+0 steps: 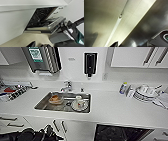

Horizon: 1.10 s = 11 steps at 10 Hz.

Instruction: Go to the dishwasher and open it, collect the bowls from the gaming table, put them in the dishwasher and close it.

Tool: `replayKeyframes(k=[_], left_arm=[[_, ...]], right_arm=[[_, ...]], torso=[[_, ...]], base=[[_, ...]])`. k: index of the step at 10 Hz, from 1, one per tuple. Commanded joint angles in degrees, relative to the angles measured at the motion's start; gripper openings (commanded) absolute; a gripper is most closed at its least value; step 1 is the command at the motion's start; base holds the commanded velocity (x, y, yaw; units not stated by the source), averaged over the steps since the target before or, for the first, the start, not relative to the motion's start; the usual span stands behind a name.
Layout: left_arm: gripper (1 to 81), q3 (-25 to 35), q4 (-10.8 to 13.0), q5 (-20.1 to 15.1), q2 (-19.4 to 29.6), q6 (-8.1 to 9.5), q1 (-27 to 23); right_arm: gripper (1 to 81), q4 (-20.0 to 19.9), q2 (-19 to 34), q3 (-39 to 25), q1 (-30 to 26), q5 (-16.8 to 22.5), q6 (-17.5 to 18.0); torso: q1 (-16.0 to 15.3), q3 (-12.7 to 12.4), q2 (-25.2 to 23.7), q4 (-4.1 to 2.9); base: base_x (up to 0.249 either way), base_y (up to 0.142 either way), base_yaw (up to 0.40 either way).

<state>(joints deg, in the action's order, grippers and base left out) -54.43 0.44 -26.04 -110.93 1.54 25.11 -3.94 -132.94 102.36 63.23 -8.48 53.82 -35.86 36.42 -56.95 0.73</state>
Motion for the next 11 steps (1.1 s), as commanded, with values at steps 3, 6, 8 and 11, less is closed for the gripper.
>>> replayKeyframes(k=[3, 6, 8, 11], left_arm=[[81.1, 1.78, -0.79, -1.56, 1.59, -0.22, -6.08], [81.1, 2.66, -0.7, -1.73, 2.55, -0.31, -5.21], [81.1, 2.84, -0.36, -1.73, 2.29, -0.39, -3.89], [81.1, 1.96, 0.17, -1.74, 1.77, -0.39, -1.08]], right_arm=[[81.1, 2.18, -0.67, 4.04, 0.18, 7.34, -0.82], [81.1, 2.27, -9.36, 13.6, 2.73, 3.31, -0.65], [81.1, 2.26, -15.7, 21.61, 3.53, 1.45, -0.74], [81.1, 3.48, -20.82, 28.93, 3.62, 1.45, -0.74]], torso=[[0.05, 0.0, -0.02, 0.0], [0.09, -0.02, -0.04, 0.0], [0.11, -0.02, -0.04, 0.0], [0.09, 0.0, -0.02, 0.0]], base=[[-0.079, 0.0, 0.0], [-0.08, 0.0, 0.0], [-0.08, 0.0, 0.0], [-0.08, 0.0, 0.0]])
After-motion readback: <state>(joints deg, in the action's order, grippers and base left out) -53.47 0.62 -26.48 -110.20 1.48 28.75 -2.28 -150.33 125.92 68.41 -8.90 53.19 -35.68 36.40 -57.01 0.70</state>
